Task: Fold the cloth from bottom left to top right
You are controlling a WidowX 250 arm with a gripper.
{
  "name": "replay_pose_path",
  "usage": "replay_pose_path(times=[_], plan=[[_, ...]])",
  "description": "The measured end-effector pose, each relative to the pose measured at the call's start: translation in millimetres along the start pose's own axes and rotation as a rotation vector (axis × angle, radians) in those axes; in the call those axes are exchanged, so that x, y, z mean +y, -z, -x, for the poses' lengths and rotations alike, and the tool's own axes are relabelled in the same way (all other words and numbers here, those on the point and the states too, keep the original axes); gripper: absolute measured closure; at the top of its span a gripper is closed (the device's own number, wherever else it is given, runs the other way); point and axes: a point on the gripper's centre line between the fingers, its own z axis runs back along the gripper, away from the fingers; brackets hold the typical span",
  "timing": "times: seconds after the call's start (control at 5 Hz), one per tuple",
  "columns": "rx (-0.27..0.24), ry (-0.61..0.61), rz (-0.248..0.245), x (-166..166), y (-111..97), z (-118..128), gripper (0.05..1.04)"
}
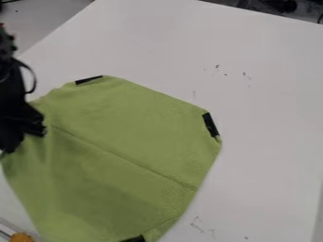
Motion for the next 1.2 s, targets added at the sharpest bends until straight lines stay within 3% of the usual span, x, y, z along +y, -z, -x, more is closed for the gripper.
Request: replay_pose_path(times=[0.6,1.0,1.2], plan=[[-0.058,0.154,0.180,-87.4,38.3,-79.0,1.020],[-0.077,0.204,0.219,-102.2,47.8,-97.8,0.998],[-0.056,0.223,0.211,-107.6,43.4,-97.8,0.841]])
